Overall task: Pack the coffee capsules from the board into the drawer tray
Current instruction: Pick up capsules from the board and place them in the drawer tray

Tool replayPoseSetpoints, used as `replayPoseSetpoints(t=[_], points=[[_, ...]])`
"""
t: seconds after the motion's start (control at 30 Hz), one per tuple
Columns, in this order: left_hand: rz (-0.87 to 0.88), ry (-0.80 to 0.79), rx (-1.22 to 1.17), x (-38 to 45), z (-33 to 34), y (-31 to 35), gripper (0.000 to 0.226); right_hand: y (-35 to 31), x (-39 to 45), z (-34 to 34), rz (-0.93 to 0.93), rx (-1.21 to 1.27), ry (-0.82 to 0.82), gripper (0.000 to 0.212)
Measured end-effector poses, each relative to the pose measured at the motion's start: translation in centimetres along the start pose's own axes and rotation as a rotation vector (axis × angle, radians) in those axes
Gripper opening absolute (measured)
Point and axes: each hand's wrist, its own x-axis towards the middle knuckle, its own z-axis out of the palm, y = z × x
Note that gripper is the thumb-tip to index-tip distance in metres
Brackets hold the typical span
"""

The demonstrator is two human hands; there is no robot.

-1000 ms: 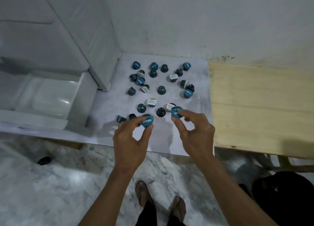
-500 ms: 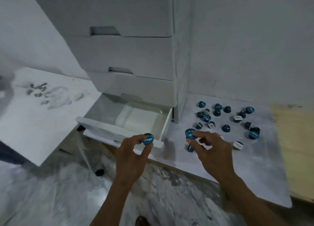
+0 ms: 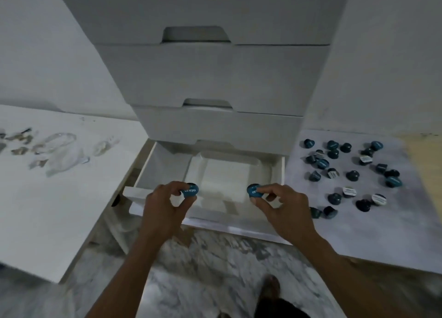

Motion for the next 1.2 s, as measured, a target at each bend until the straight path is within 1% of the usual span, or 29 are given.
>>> replayPoseSetpoints(t=[0.13,0.4,0.53,0.63,0.77,0.87,0.97,1.2], points=[[-0.009,-0.136,0.074,4.4,1.5,-3.1,0.023,0.9,2.6,3.6,0.028,-0.027,-0.067,0.021],[0.046,-0.433,0.159,11.3,3.8,-7.3,0.021,3.6,8.0,10.5,0.08,-0.053,-0.267,0.019],[0.063,-0.583,0.197,13.4,5.6,-8.8,0.019,5.1,9.0,13.2,0.094,-0.106,-0.439,0.017],[0.077,-0.643,0.225,14.3,6.6,-9.7,0.017,5.8,9.6,14.7,0.106,-0.157,-0.568,0.018],[0.094,-0.731,0.238,15.6,7.9,-11.0,0.019,6.5,10.8,16.2,0.07,-0.212,-0.684,0.018],[0.091,-0.805,0.227,16.1,8.7,-12.0,0.02,7.0,10.7,17.0,0.015,-0.238,-0.727,0.017],[0.111,-0.84,0.229,16.2,9.5,-12.9,0.02,7.4,10.4,17.7,-0.026,-0.222,-0.733,0.015],[0.151,-0.905,0.302,16.0,9.5,-14.4,0.016,7.4,10.1,19.1,-0.028,-0.152,-0.776,0.013]])
